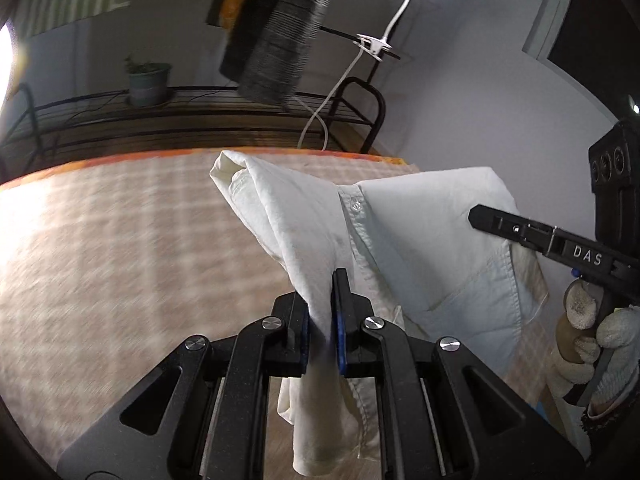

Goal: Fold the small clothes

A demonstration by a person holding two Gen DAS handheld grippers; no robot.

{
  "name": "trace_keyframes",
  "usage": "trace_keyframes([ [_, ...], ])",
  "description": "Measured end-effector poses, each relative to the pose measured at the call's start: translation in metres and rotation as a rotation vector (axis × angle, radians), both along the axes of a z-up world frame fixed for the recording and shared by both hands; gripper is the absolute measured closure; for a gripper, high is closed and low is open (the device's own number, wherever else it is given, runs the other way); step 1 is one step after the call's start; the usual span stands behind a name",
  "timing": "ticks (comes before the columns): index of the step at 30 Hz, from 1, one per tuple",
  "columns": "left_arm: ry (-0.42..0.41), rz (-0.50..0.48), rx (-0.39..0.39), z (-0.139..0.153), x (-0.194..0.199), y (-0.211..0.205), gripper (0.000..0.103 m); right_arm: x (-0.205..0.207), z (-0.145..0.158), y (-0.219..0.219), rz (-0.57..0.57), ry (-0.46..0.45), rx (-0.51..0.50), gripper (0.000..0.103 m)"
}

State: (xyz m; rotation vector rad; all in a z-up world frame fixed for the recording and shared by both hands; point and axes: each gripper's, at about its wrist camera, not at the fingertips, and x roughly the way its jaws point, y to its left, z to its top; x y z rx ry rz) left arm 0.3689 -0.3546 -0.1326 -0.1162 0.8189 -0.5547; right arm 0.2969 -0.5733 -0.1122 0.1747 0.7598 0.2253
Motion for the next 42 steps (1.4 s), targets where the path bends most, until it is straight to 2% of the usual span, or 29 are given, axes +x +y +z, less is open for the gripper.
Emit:
trace_keyframes([
  [8, -0.031, 0.003, -0.038, -0.006, 0.062, -0.096, 0.095, 0.054, 0.013, -0.062, -0.044, -0.063, -0.108, 0.095],
  [11, -0.045, 0.009, -0.024, -0.014, 0.075, -0.124, 0.095, 0.075, 0.011, -0.086, -0.08, -0.065, -0.124, 0.095],
  [16, -0.009, 0.026, 0.04, -0.044, 0.088, -0.15, 0.095, 0.1, -0.011, -0.111, -0.108, -0.041, -0.147, 0.095],
  [20, 0.027, 0.042, 0.107, -0.065, 0.091, -0.156, 0.094, 0.114, -0.038, -0.12, -0.147, 0.021, -0.227, 0.095],
  [22, 0.045, 0.059, 0.13, -0.069, 0.092, -0.156, 0.092, 0.118, -0.047, -0.124, -0.222, 0.06, -0.32, 0.088],
  [24, 0.064, 0.065, 0.149, -0.07, 0.092, -0.155, 0.079, 0.12, -0.049, -0.131, -0.287, 0.074, -0.391, 0.067],
  [28, 0.029, 0.054, 0.181, -0.06, 0.084, -0.15, 0.078, 0.11, -0.036, -0.143, -0.339, 0.045, -0.361, 0.063],
  [30, 0.021, 0.056, 0.17, -0.053, 0.079, -0.144, 0.077, 0.101, -0.027, -0.143, -0.351, 0.028, -0.351, 0.058],
  [33, 0.0, 0.055, 0.156, -0.038, 0.067, -0.133, 0.077, 0.088, -0.015, -0.137, -0.347, 0.011, -0.331, 0.058],
  [42, -0.126, 0.043, 0.105, 0.042, 0.003, -0.083, 0.077, 0.027, 0.042, -0.095, -0.339, -0.07, -0.302, 0.057],
])
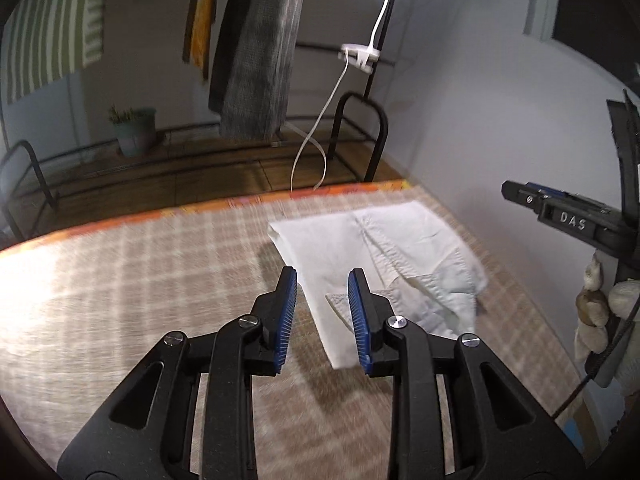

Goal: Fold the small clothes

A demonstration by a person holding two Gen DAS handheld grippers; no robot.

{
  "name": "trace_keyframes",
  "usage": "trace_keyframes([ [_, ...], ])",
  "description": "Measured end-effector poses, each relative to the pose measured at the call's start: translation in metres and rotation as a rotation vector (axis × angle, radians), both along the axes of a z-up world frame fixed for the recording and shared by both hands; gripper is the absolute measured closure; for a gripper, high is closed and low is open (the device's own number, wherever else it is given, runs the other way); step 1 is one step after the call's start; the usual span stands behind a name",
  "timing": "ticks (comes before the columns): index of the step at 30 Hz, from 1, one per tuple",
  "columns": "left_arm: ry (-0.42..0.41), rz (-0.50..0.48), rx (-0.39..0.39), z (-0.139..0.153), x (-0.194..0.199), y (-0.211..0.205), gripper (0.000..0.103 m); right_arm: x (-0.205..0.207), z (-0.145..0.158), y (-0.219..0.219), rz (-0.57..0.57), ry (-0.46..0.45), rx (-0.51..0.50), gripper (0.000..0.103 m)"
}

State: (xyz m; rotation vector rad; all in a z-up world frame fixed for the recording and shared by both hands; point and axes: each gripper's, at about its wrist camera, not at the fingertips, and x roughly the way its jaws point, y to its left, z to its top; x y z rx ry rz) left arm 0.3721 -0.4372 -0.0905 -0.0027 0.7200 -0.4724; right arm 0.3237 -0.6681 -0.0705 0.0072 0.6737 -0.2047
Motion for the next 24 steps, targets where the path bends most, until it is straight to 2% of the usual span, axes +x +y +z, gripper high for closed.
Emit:
trace_keyframes([
  [8, -0.102, -0.029, -0.029, 0.06, -0.071, 0.05, 0.077, -0.07, 0.056, 0.052, 0.002, -0.086, 0.004, 0.056],
  [13, -0.135, -0.058, -0.035, 0.081, -0.116, 0.085, 0.077, -0.116, 0.071, 0.09, 0.0, -0.102, -0.015, 0.055],
  [16, -0.149, -0.076, -0.033, 0.087, -0.144, 0.105, 0.077, -0.146, 0.073, 0.112, -0.004, -0.113, -0.012, 0.048],
  [17, -0.157, -0.082, -0.032, 0.088, -0.154, 0.113, 0.075, -0.156, 0.072, 0.121, -0.006, -0.119, -0.012, 0.044],
  [18, -0.162, -0.086, -0.03, 0.088, -0.162, 0.118, 0.065, -0.166, 0.071, 0.129, -0.007, -0.12, -0.009, 0.042],
  [20, -0.169, -0.092, -0.028, 0.086, -0.179, 0.131, 0.052, -0.182, 0.065, 0.14, -0.012, -0.12, 0.005, 0.041],
  [24, -0.168, -0.101, -0.007, 0.074, -0.206, 0.156, 0.047, -0.212, 0.051, 0.164, -0.025, -0.129, 0.01, 0.03],
])
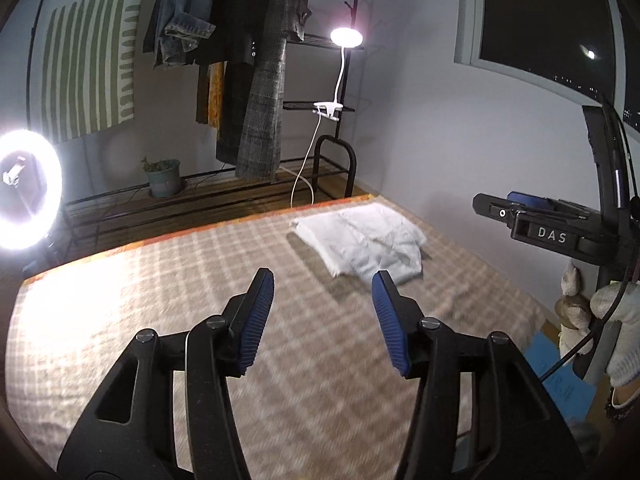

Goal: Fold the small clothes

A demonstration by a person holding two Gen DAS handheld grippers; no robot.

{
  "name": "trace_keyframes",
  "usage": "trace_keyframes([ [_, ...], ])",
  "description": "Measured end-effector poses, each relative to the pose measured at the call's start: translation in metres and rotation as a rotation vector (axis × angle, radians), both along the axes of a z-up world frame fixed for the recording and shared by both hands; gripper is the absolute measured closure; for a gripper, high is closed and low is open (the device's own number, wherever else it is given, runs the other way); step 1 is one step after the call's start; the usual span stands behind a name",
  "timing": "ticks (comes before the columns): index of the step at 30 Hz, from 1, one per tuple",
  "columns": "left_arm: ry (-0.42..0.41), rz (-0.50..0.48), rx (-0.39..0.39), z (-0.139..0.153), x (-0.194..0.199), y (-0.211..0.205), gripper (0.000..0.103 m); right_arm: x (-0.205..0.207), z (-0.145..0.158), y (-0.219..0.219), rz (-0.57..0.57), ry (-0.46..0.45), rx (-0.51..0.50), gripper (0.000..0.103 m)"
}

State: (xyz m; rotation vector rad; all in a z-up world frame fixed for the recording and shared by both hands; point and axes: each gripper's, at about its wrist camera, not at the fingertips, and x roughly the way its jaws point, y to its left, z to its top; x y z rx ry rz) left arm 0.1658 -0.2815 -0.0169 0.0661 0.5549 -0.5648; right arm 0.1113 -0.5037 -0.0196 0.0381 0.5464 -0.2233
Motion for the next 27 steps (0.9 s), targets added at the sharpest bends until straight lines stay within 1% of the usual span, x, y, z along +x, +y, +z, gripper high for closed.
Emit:
trace_keyframes([
  [1, 0.002, 0.002, 0.006, -0.003, -0.005, 0.005, 0.044, -0.006, -0.003, 0.006, -0.002, 0.0, -0.003, 0.028],
  [2, 0.003, 0.004, 0.011, -0.007, -0.008, 0.009, 0.039, -0.012, -0.007, 0.013, -0.005, -0.001, -0.003, 0.024],
  [3, 0.0, 0.008, 0.016, -0.011, -0.013, 0.014, 0.037, -0.018, -0.009, 0.018, -0.008, -0.003, -0.001, 0.018],
  [5, -0.008, 0.017, 0.024, -0.017, -0.019, 0.023, 0.036, -0.027, -0.013, 0.028, -0.014, -0.01, 0.0, 0.012],
  [7, -0.005, 0.018, 0.03, -0.023, -0.023, 0.028, 0.031, -0.032, -0.016, 0.036, -0.031, -0.016, -0.013, 0.009],
  [8, -0.004, 0.014, 0.033, -0.025, -0.025, 0.03, 0.028, -0.035, -0.017, 0.039, -0.04, -0.026, -0.025, 0.003],
  [9, -0.007, 0.014, 0.037, -0.026, -0.026, 0.031, 0.026, -0.038, -0.019, 0.042, -0.05, -0.04, -0.044, 0.0],
  [10, -0.015, 0.017, 0.043, -0.027, -0.028, 0.032, 0.025, -0.038, -0.02, 0.043, -0.057, -0.046, -0.058, 0.0],
  [12, -0.04, 0.022, 0.069, -0.029, -0.034, 0.034, 0.018, -0.04, -0.025, 0.045, -0.064, -0.047, -0.065, 0.0],
  [13, -0.051, 0.022, 0.079, -0.029, -0.036, 0.035, 0.017, -0.04, -0.027, 0.044, -0.059, -0.042, -0.053, 0.0],
  [17, -0.085, 0.031, 0.108, -0.03, -0.044, 0.038, 0.004, -0.042, -0.032, 0.039, -0.06, -0.03, -0.014, 0.0],
  [21, -0.106, 0.035, 0.129, -0.03, -0.05, 0.041, 0.002, -0.047, -0.031, 0.037, -0.085, -0.053, -0.024, 0.0],
  [23, -0.099, 0.043, 0.136, -0.029, -0.05, 0.043, 0.0, -0.047, -0.032, 0.037, -0.087, -0.056, -0.023, 0.0],
  [27, -0.076, 0.057, 0.127, -0.029, -0.048, 0.048, 0.0, -0.045, -0.032, 0.038, -0.084, -0.054, -0.018, 0.0],
])
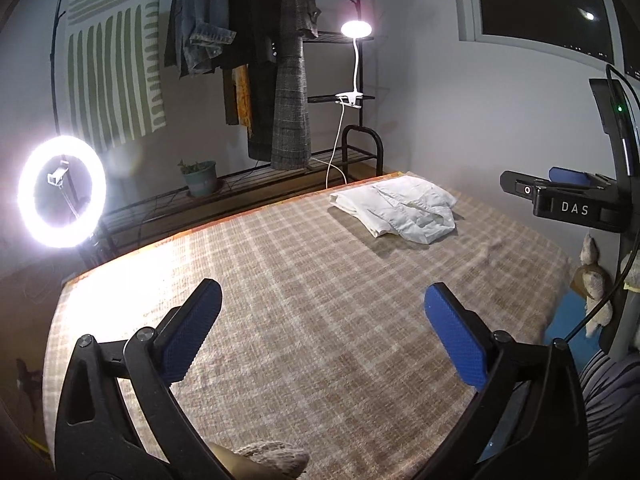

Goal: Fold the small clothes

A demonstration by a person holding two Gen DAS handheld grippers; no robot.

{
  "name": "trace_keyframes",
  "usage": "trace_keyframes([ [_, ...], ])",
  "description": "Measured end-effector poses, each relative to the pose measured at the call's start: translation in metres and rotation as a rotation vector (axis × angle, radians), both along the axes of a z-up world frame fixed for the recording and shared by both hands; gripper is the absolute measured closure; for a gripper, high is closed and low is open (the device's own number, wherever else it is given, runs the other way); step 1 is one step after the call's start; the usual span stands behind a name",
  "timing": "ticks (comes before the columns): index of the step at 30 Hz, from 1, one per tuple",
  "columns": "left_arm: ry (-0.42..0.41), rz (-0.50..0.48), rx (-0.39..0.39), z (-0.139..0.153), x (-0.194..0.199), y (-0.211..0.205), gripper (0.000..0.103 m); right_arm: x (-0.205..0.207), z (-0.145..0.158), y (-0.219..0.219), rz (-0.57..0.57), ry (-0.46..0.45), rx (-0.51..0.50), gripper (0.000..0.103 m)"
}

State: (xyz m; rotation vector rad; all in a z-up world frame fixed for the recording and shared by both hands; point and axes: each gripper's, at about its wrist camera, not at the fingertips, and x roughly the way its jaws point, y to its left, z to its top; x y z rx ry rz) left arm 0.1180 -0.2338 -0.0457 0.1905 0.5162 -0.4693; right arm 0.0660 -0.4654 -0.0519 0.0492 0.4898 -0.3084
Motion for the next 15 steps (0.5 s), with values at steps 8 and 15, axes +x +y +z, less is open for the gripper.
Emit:
trace_keyframes([
  [8, 0.004, 0.02, 0.008, -0.0006, -0.0009, 0.0048, 0.0, 0.0034, -0.0013, 0.0053, 0.013, -0.008, -0.021, 0.0],
  [15, 0.009, 0.018, 0.014, -0.001, -0.0018, 0.0066, 0.0, 0.0035, -0.0017, 0.0079, 0.013, -0.011, -0.023, 0.0],
])
